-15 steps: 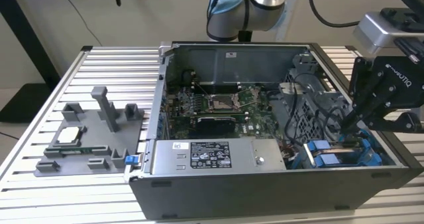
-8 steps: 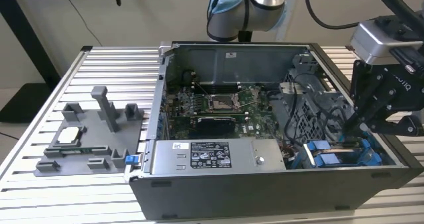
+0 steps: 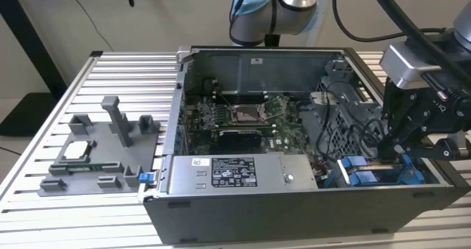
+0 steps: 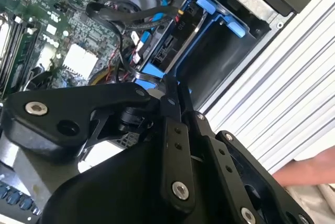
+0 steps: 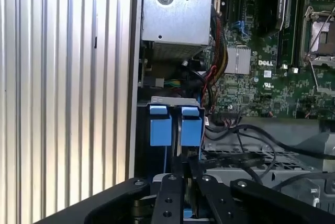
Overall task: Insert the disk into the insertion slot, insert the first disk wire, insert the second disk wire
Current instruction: 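Insert the second disk wire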
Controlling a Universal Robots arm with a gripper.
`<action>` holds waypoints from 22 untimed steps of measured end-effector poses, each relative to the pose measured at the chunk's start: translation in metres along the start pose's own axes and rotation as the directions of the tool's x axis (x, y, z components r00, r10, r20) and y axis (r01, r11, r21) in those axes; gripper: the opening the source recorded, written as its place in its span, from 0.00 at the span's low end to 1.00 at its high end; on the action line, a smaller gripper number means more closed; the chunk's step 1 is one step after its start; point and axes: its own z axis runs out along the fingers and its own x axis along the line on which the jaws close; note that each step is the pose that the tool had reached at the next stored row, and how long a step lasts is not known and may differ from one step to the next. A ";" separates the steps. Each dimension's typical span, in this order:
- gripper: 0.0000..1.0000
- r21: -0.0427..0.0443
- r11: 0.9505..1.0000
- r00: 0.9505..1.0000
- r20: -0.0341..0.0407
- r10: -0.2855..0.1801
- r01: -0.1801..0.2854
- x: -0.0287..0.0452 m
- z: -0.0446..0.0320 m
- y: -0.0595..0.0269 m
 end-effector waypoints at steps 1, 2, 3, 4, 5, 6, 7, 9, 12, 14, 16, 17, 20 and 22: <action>0.00 0.002 1.000 1.000 0.000 -0.003 0.003 0.0002 0.0018 0.0000; 0.00 0.003 1.000 1.000 0.000 -0.005 0.005 0.0004 0.0036 0.0000; 0.00 0.005 1.000 1.000 0.000 -0.008 0.008 0.0006 0.0053 0.0000; 0.00 0.007 1.000 1.000 0.000 -0.010 0.010 0.0007 0.0071 0.0000; 0.00 0.008 1.000 1.000 0.000 -0.014 0.014 0.0009 0.0087 0.0000; 0.00 0.010 1.000 1.000 0.000 -0.017 0.017 0.0010 0.0100 -0.0001; 0.00 0.013 1.000 1.000 -0.001 -0.020 0.020 0.0011 0.0107 0.0000; 0.00 0.019 1.000 1.000 0.001 -0.023 0.023 0.0012 0.0111 -0.0001; 0.00 0.022 0.999 1.000 0.006 -0.025 0.025 0.0011 0.0114 -0.0002; 0.00 0.023 0.999 1.000 0.006 -0.025 0.025 0.0011 0.0114 -0.0002; 0.00 0.024 0.999 1.000 0.007 -0.025 0.025 0.0012 0.0127 -0.0002; 0.00 0.025 0.999 1.000 0.008 -0.026 0.025 0.0013 0.0136 -0.0003; 0.00 0.031 0.999 1.000 0.013 -0.026 0.026 0.0013 0.0155 -0.0007; 0.00 0.037 0.999 0.999 0.017 -0.027 0.026 0.0011 0.0164 -0.0011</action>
